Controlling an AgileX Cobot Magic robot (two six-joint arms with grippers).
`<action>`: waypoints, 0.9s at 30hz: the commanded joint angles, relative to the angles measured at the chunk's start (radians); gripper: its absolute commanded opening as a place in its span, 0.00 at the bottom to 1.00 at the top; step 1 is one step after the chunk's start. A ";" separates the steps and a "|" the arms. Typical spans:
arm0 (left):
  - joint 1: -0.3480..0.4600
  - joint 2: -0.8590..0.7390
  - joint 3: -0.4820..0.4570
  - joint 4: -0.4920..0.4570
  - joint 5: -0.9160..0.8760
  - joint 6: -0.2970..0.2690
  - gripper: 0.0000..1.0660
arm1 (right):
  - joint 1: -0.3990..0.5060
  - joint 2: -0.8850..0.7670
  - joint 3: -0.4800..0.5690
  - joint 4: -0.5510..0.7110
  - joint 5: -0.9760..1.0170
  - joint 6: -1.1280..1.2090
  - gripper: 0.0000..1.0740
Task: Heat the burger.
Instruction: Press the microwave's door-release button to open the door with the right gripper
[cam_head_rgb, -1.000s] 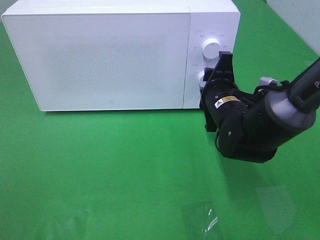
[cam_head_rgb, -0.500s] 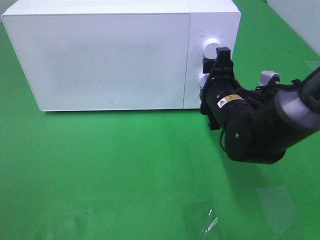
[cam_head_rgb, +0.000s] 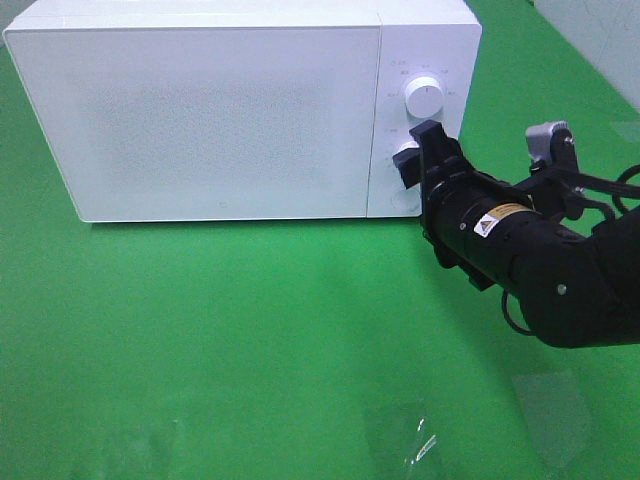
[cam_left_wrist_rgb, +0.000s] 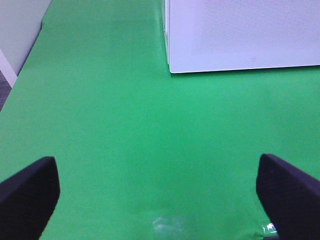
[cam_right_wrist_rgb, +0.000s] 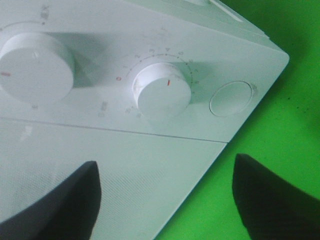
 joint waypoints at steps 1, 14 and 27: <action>0.001 -0.018 -0.001 -0.001 -0.013 -0.008 0.94 | -0.003 -0.056 0.006 -0.018 0.089 -0.140 0.66; 0.001 -0.018 -0.001 -0.001 -0.013 -0.008 0.94 | -0.042 -0.277 0.004 -0.019 0.616 -0.924 0.66; 0.001 -0.018 -0.001 -0.001 -0.013 -0.008 0.94 | -0.175 -0.521 -0.008 -0.088 1.168 -1.235 0.66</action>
